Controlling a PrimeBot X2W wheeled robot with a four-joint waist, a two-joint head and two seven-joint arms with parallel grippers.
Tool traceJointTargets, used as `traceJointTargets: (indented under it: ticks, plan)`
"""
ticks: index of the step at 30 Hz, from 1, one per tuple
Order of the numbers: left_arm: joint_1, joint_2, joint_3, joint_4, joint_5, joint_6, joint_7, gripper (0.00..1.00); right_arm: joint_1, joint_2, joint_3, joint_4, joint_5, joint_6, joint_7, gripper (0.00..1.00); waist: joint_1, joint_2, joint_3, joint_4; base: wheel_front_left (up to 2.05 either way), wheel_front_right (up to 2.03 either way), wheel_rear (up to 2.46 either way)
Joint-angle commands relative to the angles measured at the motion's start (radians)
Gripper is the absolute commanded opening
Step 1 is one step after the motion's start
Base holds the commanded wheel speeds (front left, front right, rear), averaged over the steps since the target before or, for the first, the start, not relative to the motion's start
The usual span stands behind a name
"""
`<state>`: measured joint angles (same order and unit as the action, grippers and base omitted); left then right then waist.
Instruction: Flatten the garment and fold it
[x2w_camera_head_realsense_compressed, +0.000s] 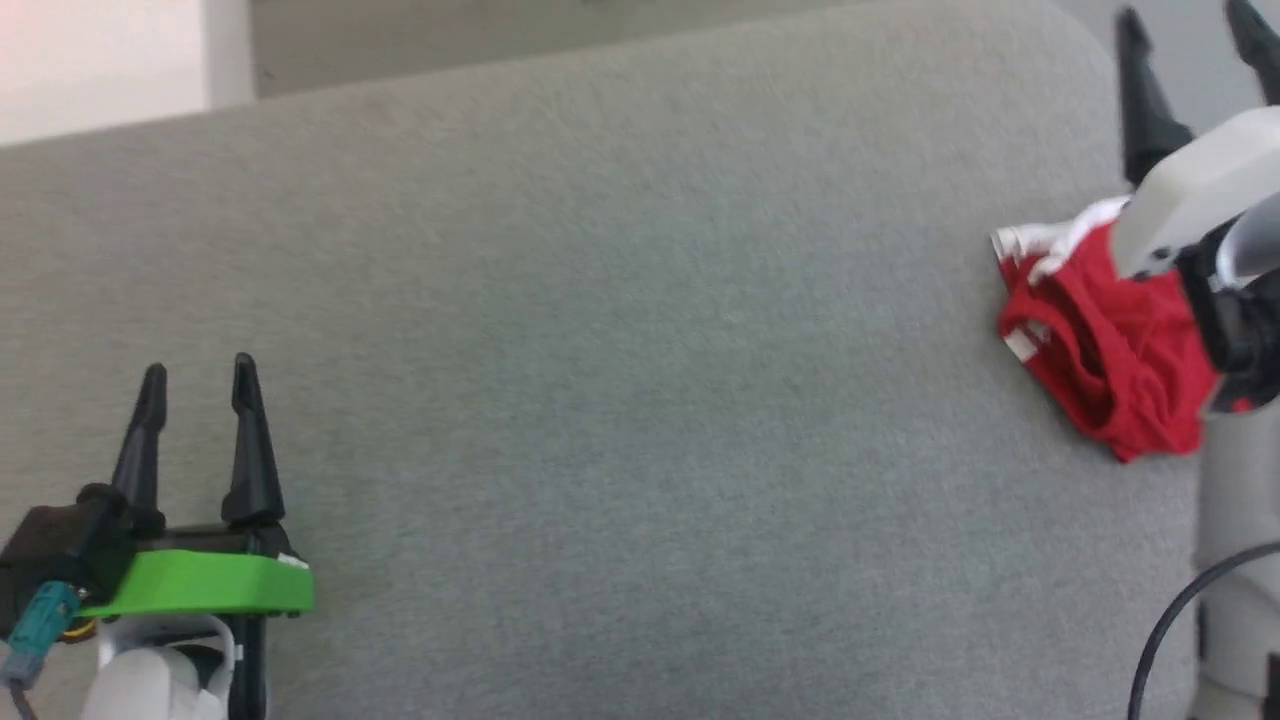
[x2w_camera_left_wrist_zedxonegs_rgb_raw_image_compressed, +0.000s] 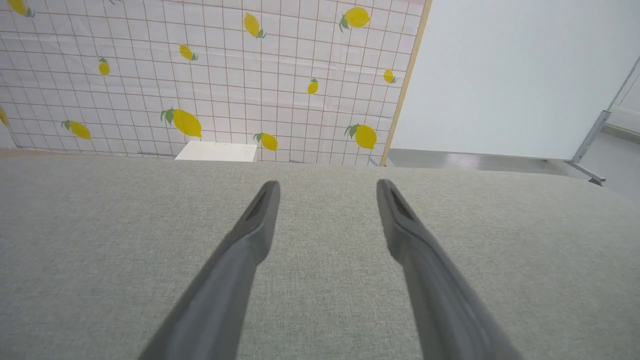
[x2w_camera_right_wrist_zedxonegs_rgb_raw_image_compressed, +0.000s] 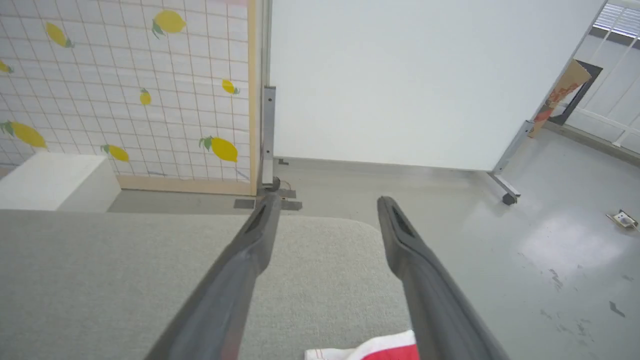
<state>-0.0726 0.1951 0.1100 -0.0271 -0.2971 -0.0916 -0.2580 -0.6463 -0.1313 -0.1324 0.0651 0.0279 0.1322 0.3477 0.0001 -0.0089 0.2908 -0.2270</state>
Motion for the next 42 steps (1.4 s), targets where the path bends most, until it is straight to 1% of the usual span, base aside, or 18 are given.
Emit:
traceJointTargets:
  ticks: [1,2,6,10,13,16,19,21,24,26,36,42]
  plan:
    - [-0.006,-0.008,0.001,0.007,0.005,0.004,-0.004,1.0,0.028,0.02,0.002,-0.014,0.02,-0.002,-0.035,1.0,-0.0001,0.0089,-0.098,0.087,0.0,0.0,0.0]
    - [-0.006,-0.015,0.002,0.013,0.008,0.006,-0.004,1.0,0.046,0.03,0.018,-0.024,0.023,-0.002,-0.06,1.0,-0.0001,0.0089,-0.114,0.102,0.0,0.0,0.0]
    - [-0.003,-0.031,0.006,0.032,0.019,0.015,-0.004,1.0,0.115,0.068,0.016,-0.052,0.06,-0.002,-0.163,1.0,-0.0001,0.0089,-0.164,0.147,0.0,0.0,0.0]
    - [-0.002,-0.045,0.009,0.052,0.026,0.028,-0.004,1.0,0.192,0.08,0.029,-0.06,0.091,-0.002,-0.269,1.0,-0.0001,0.0089,-0.2,0.18,0.0,0.0,0.0]
    - [-0.002,-0.051,0.005,0.071,0.036,0.037,-0.004,1.0,0.249,0.08,0.042,-0.043,0.163,-0.002,-0.365,1.0,-0.0001,0.0089,-0.222,0.201,0.0,0.0,0.0]
    - [-0.006,-0.05,-0.002,0.097,0.047,0.043,-0.004,1.0,0.294,0.081,0.054,-0.013,0.189,-0.002,-0.452,1.0,-0.0001,0.0089,-0.238,0.215,0.0,0.0,0.0]
    - [-0.007,-0.049,-0.011,0.124,0.059,0.051,-0.004,1.0,0.339,0.081,0.056,0.023,0.187,-0.002,-0.532,1.0,-0.0001,0.0089,-0.256,0.227,0.0,0.0,0.0]
    - [-0.009,-0.048,-0.021,0.14,0.07,0.055,-0.003,1.0,0.364,0.081,0.055,0.037,0.181,-0.002,-0.566,1.0,-0.0001,0.0089,-0.266,0.234,0.0,0.0,0.0]
    - [-0.009,-0.047,-0.034,0.159,0.084,0.06,-0.003,1.0,0.407,0.081,0.047,0.046,0.167,-0.002,-0.594,1.0,-0.0001,0.0089,-0.278,0.243,0.0,0.0,0.0]
    - [-0.01,-0.048,-0.047,0.179,0.093,0.065,-0.003,1.0,0.462,0.081,0.045,0.05,0.153,-0.002,-0.605,1.0,-0.0001,0.0089,-0.289,0.249,0.0,0.0,0.0]
    - [0.008,-0.07,-0.08,0.213,0.096,0.067,-0.003,1.0,0.611,0.081,0.055,0.046,0.18,-0.002,-0.609,1.0,-0.0001,0.0089,-0.308,0.254,0.0,0.0,0.0]
    - [0.023,-0.083,-0.102,0.228,0.096,0.062,-0.003,1.0,0.66,0.081,0.062,0.049,0.189,-0.002,-0.609,1.0,-0.0001,0.0089,-0.312,0.253,0.0,0.0,0.0]
